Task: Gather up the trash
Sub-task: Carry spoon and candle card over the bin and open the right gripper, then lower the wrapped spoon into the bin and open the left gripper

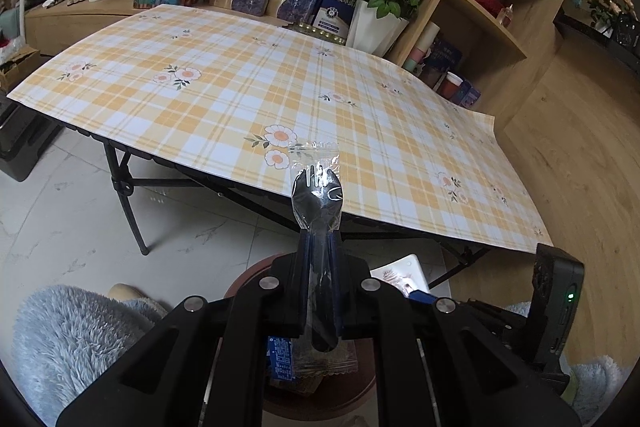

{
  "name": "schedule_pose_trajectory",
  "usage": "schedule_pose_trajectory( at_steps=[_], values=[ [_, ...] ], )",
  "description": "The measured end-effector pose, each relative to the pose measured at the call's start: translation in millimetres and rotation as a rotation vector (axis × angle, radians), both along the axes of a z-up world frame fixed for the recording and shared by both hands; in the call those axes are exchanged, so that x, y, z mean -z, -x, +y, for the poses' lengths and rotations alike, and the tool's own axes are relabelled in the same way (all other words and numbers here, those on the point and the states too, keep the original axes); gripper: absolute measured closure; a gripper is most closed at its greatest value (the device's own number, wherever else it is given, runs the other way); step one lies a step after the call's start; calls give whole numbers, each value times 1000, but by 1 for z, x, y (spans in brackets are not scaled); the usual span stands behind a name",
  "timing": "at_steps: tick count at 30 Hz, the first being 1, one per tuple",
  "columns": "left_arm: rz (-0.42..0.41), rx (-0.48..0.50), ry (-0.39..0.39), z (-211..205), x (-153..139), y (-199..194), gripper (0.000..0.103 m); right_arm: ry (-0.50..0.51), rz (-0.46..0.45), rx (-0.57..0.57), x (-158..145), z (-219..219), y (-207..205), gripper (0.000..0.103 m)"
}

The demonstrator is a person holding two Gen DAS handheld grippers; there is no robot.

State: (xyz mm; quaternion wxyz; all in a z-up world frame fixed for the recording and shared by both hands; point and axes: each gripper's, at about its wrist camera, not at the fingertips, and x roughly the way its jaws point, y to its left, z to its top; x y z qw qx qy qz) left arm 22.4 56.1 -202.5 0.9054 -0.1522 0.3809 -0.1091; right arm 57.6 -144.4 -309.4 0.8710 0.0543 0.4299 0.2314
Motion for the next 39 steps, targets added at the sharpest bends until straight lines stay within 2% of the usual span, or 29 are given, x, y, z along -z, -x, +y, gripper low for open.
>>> schedule_pose_trajectory(
  at_steps=[4, 8, 10, 12, 16, 20, 25, 33, 36, 38, 39],
  values=[
    [16, 27, -13, -9, 10, -3, 93, 37, -70, 39, -10, -8, 4, 51],
    [9, 75, -35, -22, 16, -5, 93, 59, -168, 120, -27, -25, 12, 31],
    [8, 101, -54, -30, 19, -7, 93, 93, -225, 181, -35, -34, 17, 11],
    [15, 137, -69, -40, 25, -9, 93, 139, -285, 262, -43, -43, 22, 6],
    [58, 194, -113, -57, 40, -16, 93, 182, -313, 342, -47, -58, 22, 6],
    [98, 248, -165, -73, 55, -20, 93, 203, -279, 382, -42, -68, 16, 6],
    [165, 312, -217, -88, 76, -26, 93, 210, -261, 401, -40, -71, 15, 6],
    [227, 338, -255, -97, 94, -32, 92, 208, -246, 405, -38, -70, 14, 6],
    [222, 339, -253, -96, 93, -31, 81, 207, -236, 409, -37, -71, 13, 6],
    [214, 334, -251, -95, 91, -30, 53, 206, -227, 411, -36, -72, 12, 6],
    [211, 331, -249, -95, 90, -30, 49, 211, -224, 413, -35, -72, 12, 6]
  ],
)
